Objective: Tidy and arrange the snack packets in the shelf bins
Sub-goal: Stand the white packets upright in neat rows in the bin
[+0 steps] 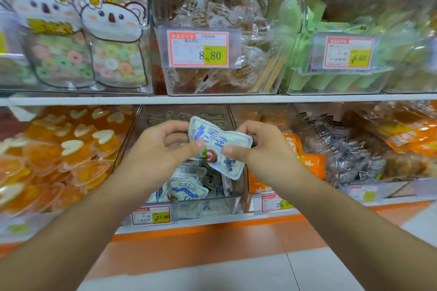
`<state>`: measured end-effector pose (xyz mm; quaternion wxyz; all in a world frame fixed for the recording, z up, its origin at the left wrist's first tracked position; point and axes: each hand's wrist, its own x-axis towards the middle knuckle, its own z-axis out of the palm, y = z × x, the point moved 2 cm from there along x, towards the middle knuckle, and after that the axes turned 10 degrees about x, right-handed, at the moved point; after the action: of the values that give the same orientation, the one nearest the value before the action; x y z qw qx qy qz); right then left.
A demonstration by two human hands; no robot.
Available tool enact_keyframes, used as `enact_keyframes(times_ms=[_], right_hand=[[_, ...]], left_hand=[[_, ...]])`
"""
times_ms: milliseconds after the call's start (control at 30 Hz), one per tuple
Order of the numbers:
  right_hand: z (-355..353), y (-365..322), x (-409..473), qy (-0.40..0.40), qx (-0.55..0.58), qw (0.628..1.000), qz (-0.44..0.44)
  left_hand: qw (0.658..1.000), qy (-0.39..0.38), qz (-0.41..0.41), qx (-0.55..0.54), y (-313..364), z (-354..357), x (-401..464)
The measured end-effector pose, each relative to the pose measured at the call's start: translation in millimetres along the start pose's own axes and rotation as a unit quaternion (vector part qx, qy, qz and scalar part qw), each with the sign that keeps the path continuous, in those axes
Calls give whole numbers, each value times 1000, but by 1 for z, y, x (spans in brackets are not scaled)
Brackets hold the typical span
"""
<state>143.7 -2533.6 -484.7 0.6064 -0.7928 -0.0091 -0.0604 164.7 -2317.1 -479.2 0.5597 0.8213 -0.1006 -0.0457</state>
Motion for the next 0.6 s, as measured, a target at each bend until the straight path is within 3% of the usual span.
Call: enact_keyframes(times_ms=[100, 167, 267, 400, 600], right_hand=[[-1, 2, 0, -29, -20, 999, 16], [-2, 2, 0, -65, -65, 995, -25], [-4, -2, 0, -103, -88, 988, -75], [-23, 1, 6, -33, -94, 992, -79], [-58, 20, 5, 46, -41, 998, -12]], left_hand=[[999, 6, 31, 26, 3, 2, 1], [993, 10, 66, 100, 6, 5, 2], [989, -19, 98, 114, 13, 15, 5], [991, -58, 59, 109, 5, 25, 25], [940, -142, -8, 309, -25, 50, 54]])
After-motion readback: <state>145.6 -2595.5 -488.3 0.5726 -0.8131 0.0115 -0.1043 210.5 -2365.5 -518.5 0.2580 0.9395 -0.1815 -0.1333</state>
